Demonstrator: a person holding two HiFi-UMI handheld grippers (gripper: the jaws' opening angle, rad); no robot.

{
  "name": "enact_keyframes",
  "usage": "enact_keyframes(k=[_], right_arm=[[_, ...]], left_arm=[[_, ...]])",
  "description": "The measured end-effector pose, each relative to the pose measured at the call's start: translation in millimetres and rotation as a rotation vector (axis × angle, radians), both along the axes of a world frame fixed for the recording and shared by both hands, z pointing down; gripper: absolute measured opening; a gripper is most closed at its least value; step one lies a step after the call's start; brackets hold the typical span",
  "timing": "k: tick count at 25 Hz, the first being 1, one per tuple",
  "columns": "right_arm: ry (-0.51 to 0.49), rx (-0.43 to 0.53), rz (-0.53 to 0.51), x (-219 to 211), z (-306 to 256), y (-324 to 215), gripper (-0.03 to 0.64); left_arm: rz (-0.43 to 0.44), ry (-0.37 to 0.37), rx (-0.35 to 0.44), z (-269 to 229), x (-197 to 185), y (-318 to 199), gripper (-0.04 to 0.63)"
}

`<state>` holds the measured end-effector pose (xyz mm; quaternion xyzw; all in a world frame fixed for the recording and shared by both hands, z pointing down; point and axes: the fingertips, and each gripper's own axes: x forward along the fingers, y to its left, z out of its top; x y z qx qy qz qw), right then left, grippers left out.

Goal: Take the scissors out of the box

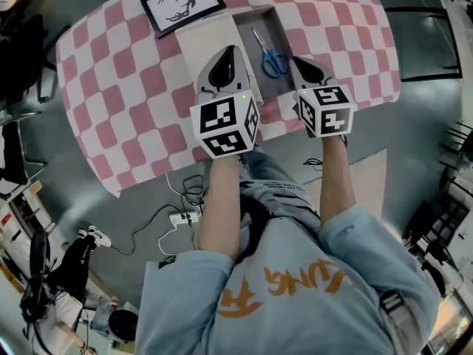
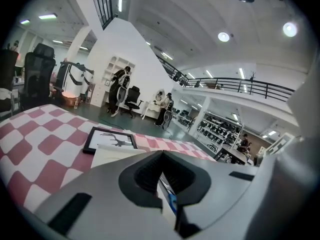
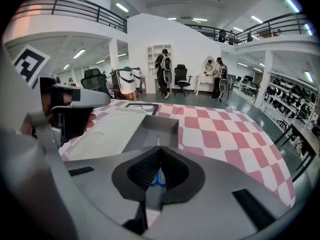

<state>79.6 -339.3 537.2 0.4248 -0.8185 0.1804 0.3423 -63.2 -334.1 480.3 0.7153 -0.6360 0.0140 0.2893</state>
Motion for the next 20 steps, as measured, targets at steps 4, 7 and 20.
enact_keyframes(k=[4,7,20], right_arm=[[0.05,-0.05,-0.001,-6.0,7.3,-3.2,0.006],[0.073,-0.098,-0.01,-10.0,17.2,-3.9,0.04],[0.293,-0.293,-0.058,-29.1,60.5,3.1,0.141]], left_arm=[[0.007,0.009,-0.022,8.3,-4.8,-13.4,0.017],[0.029,0.006,-0.029,12.0,-3.3,-20.8,0.017],[0.086,0.027,-0.034,12.9,-6.3,-36.6,0.017]])
